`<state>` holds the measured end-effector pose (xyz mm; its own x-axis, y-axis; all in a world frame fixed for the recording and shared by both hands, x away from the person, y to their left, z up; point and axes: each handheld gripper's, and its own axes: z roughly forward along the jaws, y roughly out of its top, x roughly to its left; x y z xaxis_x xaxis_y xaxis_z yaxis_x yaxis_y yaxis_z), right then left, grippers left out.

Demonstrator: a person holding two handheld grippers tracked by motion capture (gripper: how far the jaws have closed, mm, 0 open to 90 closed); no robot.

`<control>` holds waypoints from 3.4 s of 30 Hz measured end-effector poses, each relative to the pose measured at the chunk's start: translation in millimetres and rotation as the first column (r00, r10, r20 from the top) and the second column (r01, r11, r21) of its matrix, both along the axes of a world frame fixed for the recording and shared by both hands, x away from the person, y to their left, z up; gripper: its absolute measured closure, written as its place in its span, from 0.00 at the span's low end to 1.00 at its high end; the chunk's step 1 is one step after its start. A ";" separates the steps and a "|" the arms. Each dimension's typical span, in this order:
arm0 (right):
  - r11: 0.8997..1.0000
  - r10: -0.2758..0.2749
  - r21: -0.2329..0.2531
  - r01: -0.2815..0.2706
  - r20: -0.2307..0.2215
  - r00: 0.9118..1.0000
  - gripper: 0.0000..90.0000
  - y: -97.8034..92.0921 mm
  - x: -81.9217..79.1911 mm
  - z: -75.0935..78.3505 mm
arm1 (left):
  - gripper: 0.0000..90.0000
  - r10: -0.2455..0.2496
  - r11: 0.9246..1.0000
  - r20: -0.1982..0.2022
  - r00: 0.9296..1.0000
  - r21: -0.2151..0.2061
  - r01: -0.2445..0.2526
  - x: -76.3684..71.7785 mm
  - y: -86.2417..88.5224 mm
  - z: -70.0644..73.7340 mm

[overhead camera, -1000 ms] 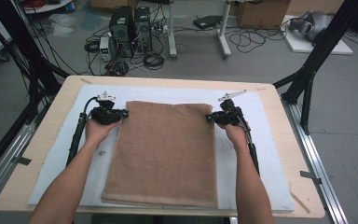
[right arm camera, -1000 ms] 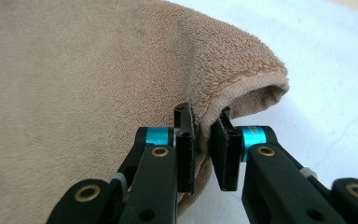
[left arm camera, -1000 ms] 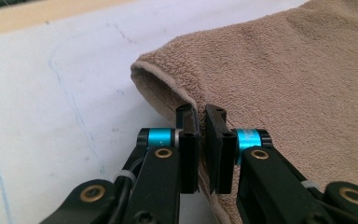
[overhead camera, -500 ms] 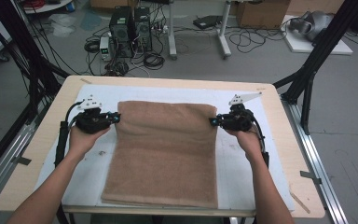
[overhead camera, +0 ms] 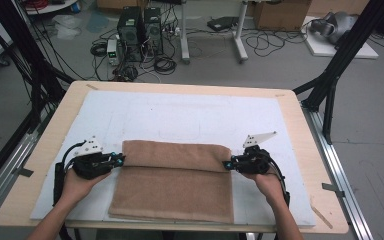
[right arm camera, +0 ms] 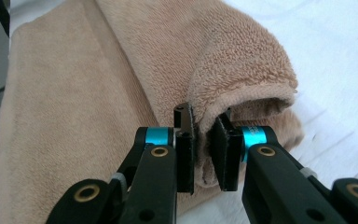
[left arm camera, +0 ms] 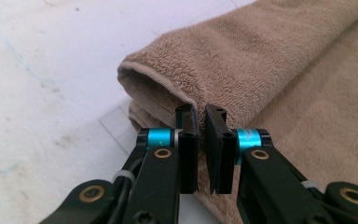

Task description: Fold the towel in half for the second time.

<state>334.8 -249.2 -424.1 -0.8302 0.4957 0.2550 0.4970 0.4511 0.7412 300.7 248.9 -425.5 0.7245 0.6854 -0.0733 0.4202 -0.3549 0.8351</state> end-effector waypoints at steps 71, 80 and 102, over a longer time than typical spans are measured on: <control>0.996 0.082 -0.030 -0.079 0.119 0.989 0.56 7.1 -18.1 38.4 | 0.56 -0.061 0.998 0.046 0.997 0.012 0.060 -17.3 3.3 27.3; 0.994 -0.043 -0.091 0.054 0.115 0.992 0.45 9.6 7.8 15.1 | 0.49 0.017 0.998 0.017 1.000 0.055 -0.017 17.4 -9.2 5.4; 0.999 0.021 -0.025 -0.021 -0.014 1.000 0.83 4.7 8.1 -18.5 | 0.76 -0.065 0.997 -0.149 0.987 0.036 0.072 27.9 -13.2 -15.2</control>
